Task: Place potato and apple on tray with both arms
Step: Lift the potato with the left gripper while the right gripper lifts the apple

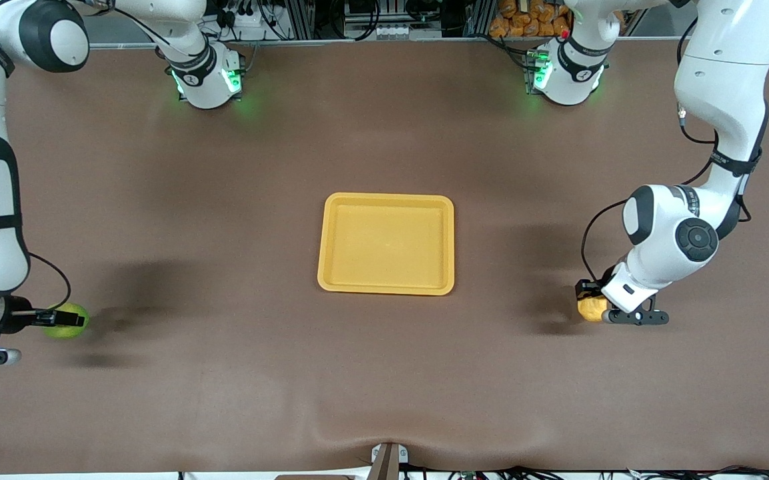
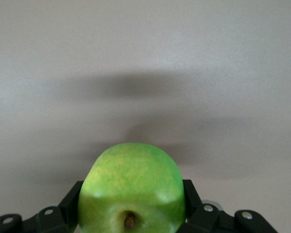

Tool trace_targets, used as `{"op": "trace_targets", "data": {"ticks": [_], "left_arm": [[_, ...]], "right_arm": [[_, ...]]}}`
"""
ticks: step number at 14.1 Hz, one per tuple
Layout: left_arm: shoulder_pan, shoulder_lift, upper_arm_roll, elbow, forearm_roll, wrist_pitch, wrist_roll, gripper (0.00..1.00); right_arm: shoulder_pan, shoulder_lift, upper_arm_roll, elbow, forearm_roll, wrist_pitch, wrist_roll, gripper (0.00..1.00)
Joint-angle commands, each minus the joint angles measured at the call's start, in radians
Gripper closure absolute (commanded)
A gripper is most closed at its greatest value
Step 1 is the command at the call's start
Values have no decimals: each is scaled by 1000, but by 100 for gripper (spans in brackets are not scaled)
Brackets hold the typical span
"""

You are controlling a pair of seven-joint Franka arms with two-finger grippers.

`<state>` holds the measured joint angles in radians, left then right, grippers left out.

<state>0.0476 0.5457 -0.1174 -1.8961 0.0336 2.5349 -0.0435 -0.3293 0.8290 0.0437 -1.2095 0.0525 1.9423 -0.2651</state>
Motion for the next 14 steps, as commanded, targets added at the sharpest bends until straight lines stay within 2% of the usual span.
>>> {"op": "trace_targets", "data": {"ticks": [1,8,12,14], "left_arm": [[3,-44,1,-11,19,-31,-18,100],[-6,-170,-2,-12,19,-169,-97,100],[-46,-295,-13,-78,25,-283,-143,100],[-51,-358,-50,-100,25,-343,-180,100]], "right_arm": [[-1,-47,10,1,7,-48,-13,100],[55,-159,5,-12,3,-203,0,100],[104,-217,7,-15,6,-313,114,100],[139,-237,7,-15,7,-354,170,100]]}}
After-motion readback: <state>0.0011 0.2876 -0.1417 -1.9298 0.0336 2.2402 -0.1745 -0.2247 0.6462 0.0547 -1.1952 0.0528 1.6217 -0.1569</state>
